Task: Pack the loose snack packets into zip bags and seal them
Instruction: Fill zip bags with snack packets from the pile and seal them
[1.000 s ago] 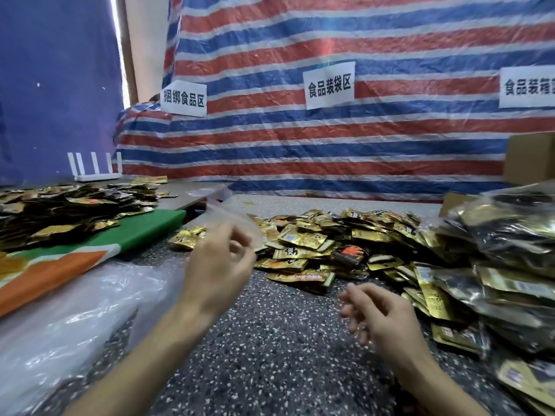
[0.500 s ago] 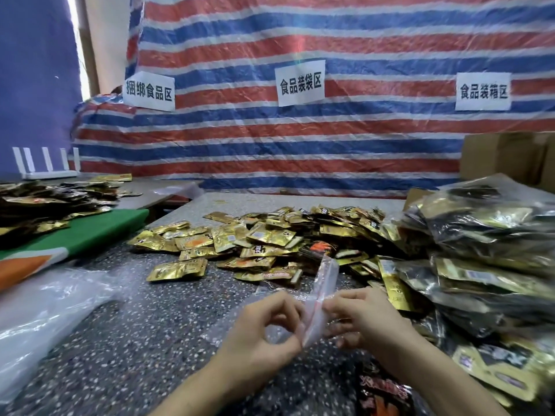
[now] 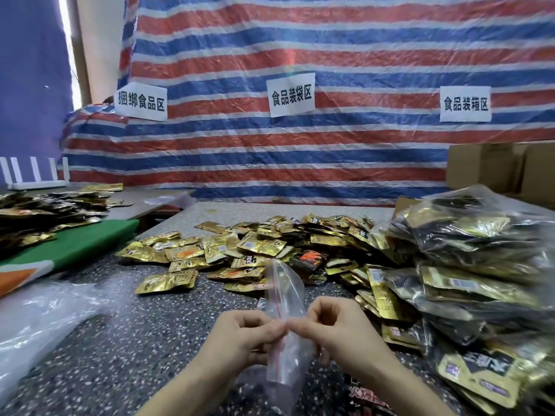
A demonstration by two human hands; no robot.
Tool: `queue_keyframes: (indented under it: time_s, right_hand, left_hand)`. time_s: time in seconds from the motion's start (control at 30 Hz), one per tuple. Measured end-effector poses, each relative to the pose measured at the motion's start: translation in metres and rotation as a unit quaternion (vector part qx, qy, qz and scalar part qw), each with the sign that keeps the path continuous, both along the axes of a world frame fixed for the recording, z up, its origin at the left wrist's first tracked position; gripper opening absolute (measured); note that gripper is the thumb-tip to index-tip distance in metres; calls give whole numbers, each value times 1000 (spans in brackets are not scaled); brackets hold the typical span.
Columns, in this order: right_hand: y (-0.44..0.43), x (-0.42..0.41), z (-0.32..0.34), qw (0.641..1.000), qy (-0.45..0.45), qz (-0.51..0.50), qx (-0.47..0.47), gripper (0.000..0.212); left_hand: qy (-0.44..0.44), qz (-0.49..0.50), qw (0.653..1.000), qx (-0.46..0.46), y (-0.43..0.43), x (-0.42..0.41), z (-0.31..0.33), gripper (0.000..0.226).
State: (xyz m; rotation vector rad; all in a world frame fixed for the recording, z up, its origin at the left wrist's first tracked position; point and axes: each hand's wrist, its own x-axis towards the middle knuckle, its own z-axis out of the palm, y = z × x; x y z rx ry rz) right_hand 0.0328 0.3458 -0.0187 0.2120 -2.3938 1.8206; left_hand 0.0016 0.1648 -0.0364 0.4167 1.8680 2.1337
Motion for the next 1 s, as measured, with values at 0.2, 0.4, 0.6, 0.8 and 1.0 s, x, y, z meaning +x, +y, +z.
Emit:
queue_keyframes:
  time_s: [0.2,0.4,0.6,0.8,1.0]
  right_hand:
    - [-5,1,-1,999,-21,25,33,52]
    - [-1,-1,0,998,-51,31,-9,35]
    - [17,-6,4,997,-41,-14,-62,32]
    - [13,-9,-3,995,-40,13,-87,17]
    - [22,-14,-6,986,0,-91,-141,20]
  left_hand:
    - [61,2,998,-34,-3,-1,-6,35]
    - [54,4,998,-31,-13,-13,-8,33]
    - [30,222,974,40,-35,-32,2,5]
    - [52,102,992,47,-24,-22,2,38]
    - [142,186,971,-57,-12,-47,2,17]
